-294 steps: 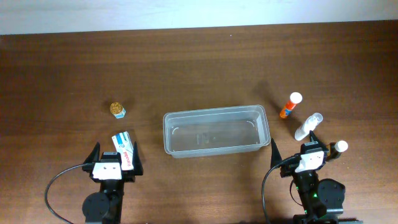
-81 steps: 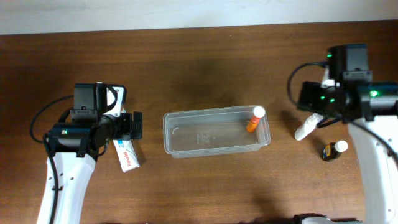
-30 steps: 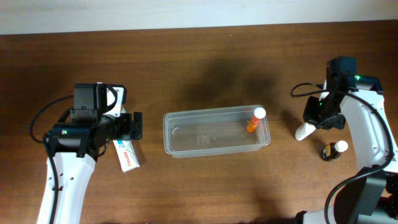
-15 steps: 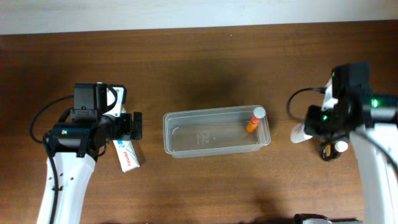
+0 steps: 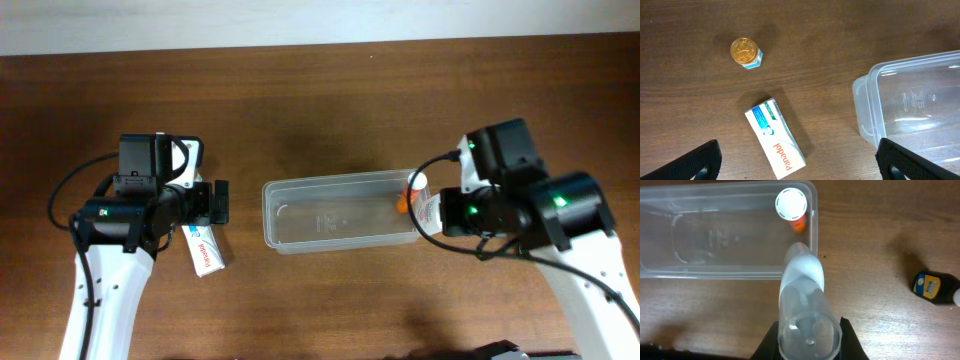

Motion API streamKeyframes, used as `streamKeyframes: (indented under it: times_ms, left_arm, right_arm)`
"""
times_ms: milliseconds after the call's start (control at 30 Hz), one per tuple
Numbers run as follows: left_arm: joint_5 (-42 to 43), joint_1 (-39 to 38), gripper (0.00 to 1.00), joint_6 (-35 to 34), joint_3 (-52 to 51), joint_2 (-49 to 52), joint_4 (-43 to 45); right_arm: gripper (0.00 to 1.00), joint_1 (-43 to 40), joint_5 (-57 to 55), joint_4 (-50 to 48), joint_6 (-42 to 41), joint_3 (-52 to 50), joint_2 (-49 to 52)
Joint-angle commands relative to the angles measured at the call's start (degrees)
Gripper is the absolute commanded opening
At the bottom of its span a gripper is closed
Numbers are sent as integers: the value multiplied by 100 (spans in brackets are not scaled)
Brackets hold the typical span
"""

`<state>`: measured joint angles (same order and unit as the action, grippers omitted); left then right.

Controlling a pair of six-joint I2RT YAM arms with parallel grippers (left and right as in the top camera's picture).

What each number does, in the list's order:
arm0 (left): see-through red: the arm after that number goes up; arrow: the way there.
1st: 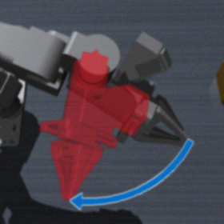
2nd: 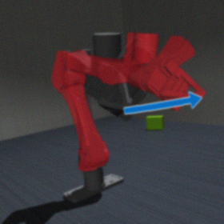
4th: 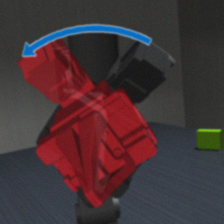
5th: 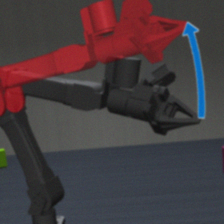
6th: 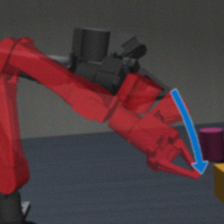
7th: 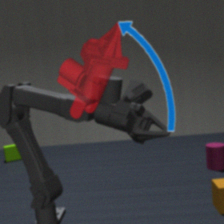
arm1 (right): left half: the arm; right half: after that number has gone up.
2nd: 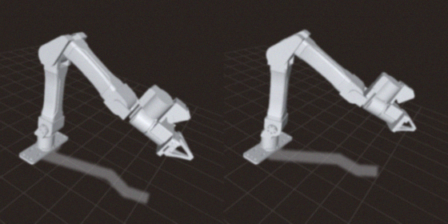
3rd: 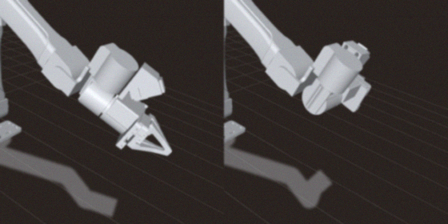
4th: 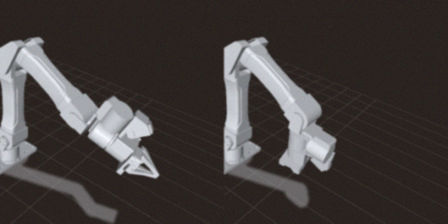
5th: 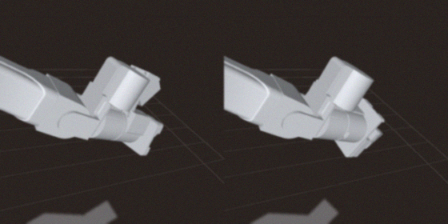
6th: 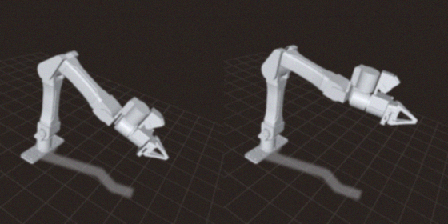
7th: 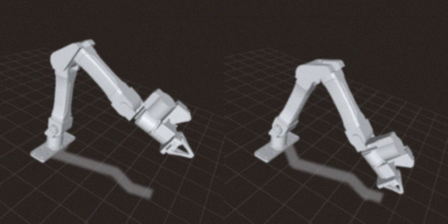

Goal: Pack container
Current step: 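Lay the white bottle into the container and open the right gripper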

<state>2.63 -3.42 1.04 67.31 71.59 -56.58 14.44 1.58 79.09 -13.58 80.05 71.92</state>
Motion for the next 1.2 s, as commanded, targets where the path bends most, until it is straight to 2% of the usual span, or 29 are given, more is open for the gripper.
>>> streamKeyframes:
  times_ms: [0,367,900,1167]
  left_arm:
    - [63,-17,100,-35,109,9,-9]
    - [63,-17,99,-35,109,9,-13]
    - [63,-17,99,-35,109,9,-11]
    - [63,-17,99,-35,109,7,-11]
  right_arm:
    - [5,70,-59,-50,-90,138,313]
    - [4,72,-96,-485,-87,122,1329]
    - [4,72,-98,-566,-85,66,1360]
    - [5,136,-236,-962,-85,-428,1375]
